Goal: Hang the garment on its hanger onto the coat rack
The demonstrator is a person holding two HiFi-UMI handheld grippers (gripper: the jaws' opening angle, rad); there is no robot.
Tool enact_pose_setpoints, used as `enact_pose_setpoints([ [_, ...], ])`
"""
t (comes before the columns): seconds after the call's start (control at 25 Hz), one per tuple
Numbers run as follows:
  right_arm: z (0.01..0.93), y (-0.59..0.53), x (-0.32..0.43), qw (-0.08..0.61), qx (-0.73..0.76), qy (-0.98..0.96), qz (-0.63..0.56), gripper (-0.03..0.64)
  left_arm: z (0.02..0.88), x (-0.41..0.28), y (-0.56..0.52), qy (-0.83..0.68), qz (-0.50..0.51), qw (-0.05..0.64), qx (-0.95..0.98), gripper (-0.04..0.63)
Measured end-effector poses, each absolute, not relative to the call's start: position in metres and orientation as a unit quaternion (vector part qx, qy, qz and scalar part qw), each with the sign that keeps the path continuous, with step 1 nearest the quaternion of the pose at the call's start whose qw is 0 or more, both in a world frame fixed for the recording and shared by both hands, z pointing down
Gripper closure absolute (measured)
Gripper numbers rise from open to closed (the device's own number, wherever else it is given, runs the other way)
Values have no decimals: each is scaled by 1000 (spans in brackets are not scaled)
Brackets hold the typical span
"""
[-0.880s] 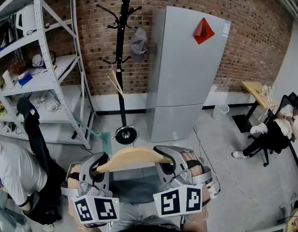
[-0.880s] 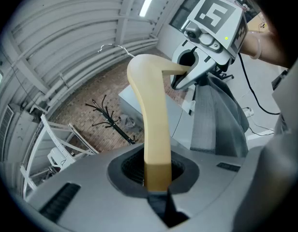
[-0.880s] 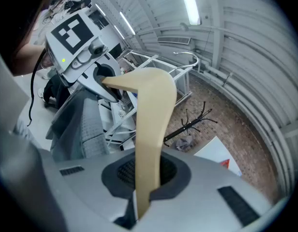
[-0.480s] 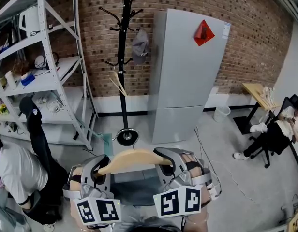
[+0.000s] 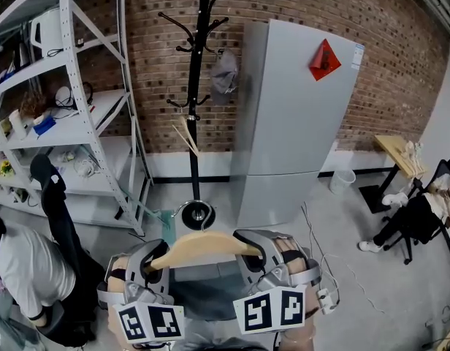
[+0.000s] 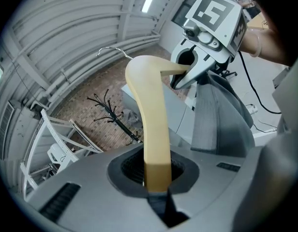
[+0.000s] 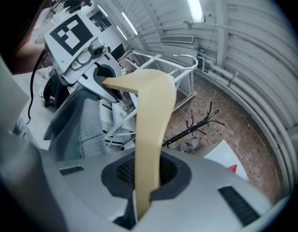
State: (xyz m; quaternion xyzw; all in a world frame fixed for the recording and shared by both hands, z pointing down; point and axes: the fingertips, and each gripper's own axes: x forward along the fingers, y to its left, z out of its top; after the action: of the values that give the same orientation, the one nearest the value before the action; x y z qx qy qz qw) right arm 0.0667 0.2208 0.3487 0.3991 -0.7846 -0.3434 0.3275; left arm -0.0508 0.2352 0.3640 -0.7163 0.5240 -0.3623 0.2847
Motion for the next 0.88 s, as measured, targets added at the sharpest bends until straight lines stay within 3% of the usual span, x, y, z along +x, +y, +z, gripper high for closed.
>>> enact_pose_setpoints([
  [0.88,321,56,-15,335,412,-773,-347,590,333,-133,61,520,-349,299,-720,566],
])
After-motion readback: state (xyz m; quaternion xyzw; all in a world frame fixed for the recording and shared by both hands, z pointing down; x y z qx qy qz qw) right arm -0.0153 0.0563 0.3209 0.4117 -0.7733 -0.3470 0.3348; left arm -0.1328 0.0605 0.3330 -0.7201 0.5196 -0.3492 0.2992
